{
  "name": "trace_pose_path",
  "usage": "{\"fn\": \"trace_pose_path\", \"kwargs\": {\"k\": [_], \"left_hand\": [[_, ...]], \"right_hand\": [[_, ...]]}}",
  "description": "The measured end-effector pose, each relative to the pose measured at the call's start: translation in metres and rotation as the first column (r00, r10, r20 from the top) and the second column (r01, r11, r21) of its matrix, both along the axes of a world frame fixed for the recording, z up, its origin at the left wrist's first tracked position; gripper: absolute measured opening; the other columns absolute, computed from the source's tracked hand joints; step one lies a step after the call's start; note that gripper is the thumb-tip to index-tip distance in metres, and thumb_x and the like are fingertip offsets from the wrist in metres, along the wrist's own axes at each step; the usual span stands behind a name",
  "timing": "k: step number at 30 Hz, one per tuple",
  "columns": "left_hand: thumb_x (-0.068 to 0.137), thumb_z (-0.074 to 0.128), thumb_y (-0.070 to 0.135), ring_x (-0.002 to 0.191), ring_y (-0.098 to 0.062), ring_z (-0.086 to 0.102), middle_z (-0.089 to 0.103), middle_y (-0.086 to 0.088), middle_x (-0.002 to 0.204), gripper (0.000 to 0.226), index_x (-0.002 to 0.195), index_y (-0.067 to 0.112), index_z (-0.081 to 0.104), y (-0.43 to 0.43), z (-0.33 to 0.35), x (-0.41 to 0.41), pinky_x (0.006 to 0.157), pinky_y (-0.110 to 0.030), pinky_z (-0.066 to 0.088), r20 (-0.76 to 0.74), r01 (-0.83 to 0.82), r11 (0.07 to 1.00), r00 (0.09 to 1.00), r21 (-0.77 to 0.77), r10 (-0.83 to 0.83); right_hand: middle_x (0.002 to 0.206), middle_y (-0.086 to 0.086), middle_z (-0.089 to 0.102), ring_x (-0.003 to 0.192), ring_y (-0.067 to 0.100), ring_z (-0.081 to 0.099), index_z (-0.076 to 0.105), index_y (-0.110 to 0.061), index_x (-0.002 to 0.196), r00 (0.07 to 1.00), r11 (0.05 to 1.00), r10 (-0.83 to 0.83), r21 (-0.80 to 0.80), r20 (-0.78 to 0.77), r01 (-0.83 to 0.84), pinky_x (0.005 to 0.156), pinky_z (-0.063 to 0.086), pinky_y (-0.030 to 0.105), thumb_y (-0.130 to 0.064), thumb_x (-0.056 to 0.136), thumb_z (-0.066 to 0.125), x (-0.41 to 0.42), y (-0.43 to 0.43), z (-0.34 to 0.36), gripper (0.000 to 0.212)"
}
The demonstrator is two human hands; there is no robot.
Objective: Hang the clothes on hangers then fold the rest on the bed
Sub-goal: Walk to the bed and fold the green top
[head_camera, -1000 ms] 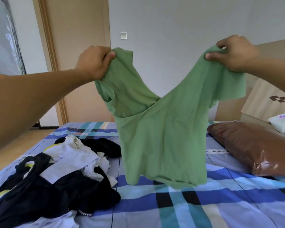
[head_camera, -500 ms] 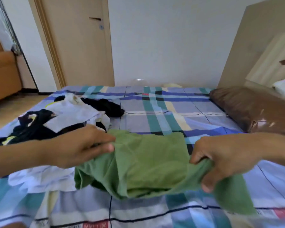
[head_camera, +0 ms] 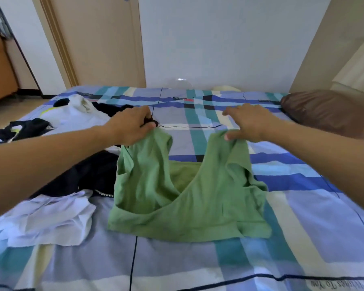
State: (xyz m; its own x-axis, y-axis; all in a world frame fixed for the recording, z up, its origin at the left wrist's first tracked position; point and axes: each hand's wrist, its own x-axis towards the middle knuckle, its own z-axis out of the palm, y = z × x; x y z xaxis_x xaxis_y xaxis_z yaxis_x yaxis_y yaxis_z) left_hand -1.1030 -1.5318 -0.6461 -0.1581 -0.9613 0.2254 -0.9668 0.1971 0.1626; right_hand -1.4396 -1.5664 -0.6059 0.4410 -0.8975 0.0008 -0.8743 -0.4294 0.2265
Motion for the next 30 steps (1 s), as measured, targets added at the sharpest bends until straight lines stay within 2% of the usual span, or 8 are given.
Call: {"fn": "trace_pose_path", "kwargs": {"k": [3, 9, 13, 18, 21, 24, 28, 30], "left_hand": [[0.097, 0.055, 0.045, 0.116, -0.033, 0.051, 0.053, -0.009, 0.125, 0.044, 0.13, 0.017, 0.053, 0.017, -0.035, -0.017, 0.098, -0.046, 0.041, 0.123, 0.054, 0.996, 0.99, 0.065, -0.062], [0.09, 0.039, 0.064, 0.099, -0.016, 0.049, 0.049, 0.007, 0.109, 0.044, 0.112, 0.029, 0.055, 0.123, -0.105, -0.041, 0.089, -0.039, 0.044, 0.058, 0.336, 0.915, 0.932, 0.221, -0.357], [0.084, 0.046, 0.069, 0.105, -0.014, 0.046, 0.046, 0.01, 0.117, 0.052, 0.121, 0.032, 0.05, 0.149, -0.136, -0.045, 0.09, -0.033, 0.041, 0.135, 0.366, 0.88, 0.898, 0.303, -0.42], [0.074, 0.052, 0.058, 0.1, -0.016, 0.053, 0.053, 0.009, 0.114, 0.053, 0.119, 0.03, 0.055, 0.147, -0.151, -0.055, 0.085, -0.034, 0.049, 0.244, 0.349, 0.912, 0.885, 0.216, -0.397], [0.07, 0.05, 0.043, 0.097, -0.018, 0.057, 0.055, 0.007, 0.111, 0.047, 0.114, 0.027, 0.057, 0.141, -0.154, -0.062, 0.079, -0.035, 0.053, 0.259, 0.347, 0.922, 0.887, 0.172, -0.382], [0.067, 0.044, 0.033, 0.096, -0.018, 0.058, 0.055, 0.006, 0.11, 0.049, 0.113, 0.026, 0.058, 0.137, -0.152, -0.07, 0.076, -0.033, 0.053, 0.271, 0.37, 0.918, 0.877, 0.143, -0.396], [0.065, 0.039, 0.025, 0.098, -0.019, 0.056, 0.051, 0.005, 0.115, 0.062, 0.125, 0.027, 0.052, 0.138, -0.156, -0.076, 0.076, -0.033, 0.052, 0.273, 0.401, 0.901, 0.86, 0.165, -0.432], [0.066, 0.036, 0.024, 0.1, -0.018, 0.055, 0.051, 0.005, 0.117, 0.067, 0.131, 0.029, 0.05, 0.14, -0.155, -0.078, 0.078, -0.032, 0.052, 0.281, 0.415, 0.896, 0.851, 0.16, -0.444]], "right_hand": [[0.148, 0.014, 0.039, 0.134, 0.035, 0.043, 0.023, -0.018, 0.155, 0.997, 0.998, -0.055, -0.014, -0.051, 0.055, 0.108, 0.036, 0.049, -0.053, 0.089, 0.068, 0.004, 0.006, -0.053, 0.087], [0.132, 0.001, 0.045, 0.115, 0.026, 0.055, 0.044, -0.024, 0.138, 0.986, 0.935, -0.138, 0.34, 0.091, 0.099, 0.091, 0.044, 0.038, -0.059, 0.091, 0.06, -0.022, 0.087, -0.139, 0.061], [0.122, -0.002, 0.056, 0.108, 0.022, 0.058, 0.052, -0.025, 0.131, 0.943, 0.937, -0.264, 0.285, 0.202, 0.201, 0.084, 0.05, 0.037, -0.06, 0.091, 0.058, -0.051, 0.098, -0.172, 0.054], [0.124, 0.012, 0.063, 0.111, 0.034, 0.062, 0.01, -0.026, 0.162, 0.849, 0.894, -0.416, 0.319, 0.326, 0.316, 0.079, 0.051, 0.04, -0.058, 0.097, 0.052, -0.064, 0.078, -0.184, 0.084], [0.126, 0.015, 0.062, 0.114, 0.039, 0.06, 0.011, -0.016, 0.159, 0.767, 0.849, -0.527, 0.274, 0.366, 0.452, 0.076, 0.044, 0.041, -0.06, 0.094, 0.055, -0.065, 0.063, -0.186, 0.09], [0.113, 0.012, 0.065, 0.104, 0.039, 0.062, 0.035, -0.014, 0.133, 0.687, 0.807, -0.584, 0.219, 0.432, 0.549, 0.074, 0.044, 0.041, -0.052, 0.093, 0.06, -0.068, 0.049, -0.187, 0.061], [0.114, 0.015, 0.064, 0.102, 0.041, 0.06, 0.04, -0.012, 0.127, 0.58, 0.746, -0.628, 0.188, 0.519, 0.639, 0.076, 0.041, 0.042, -0.032, 0.097, 0.056, -0.079, 0.045, -0.186, 0.04], [0.107, 0.007, 0.062, 0.092, 0.034, 0.059, 0.046, -0.015, 0.118, 0.577, 0.827, -0.466, 0.1, 0.671, 0.553, 0.071, 0.04, 0.039, -0.031, 0.096, 0.06, -0.077, 0.049, -0.181, 0.03]]}}
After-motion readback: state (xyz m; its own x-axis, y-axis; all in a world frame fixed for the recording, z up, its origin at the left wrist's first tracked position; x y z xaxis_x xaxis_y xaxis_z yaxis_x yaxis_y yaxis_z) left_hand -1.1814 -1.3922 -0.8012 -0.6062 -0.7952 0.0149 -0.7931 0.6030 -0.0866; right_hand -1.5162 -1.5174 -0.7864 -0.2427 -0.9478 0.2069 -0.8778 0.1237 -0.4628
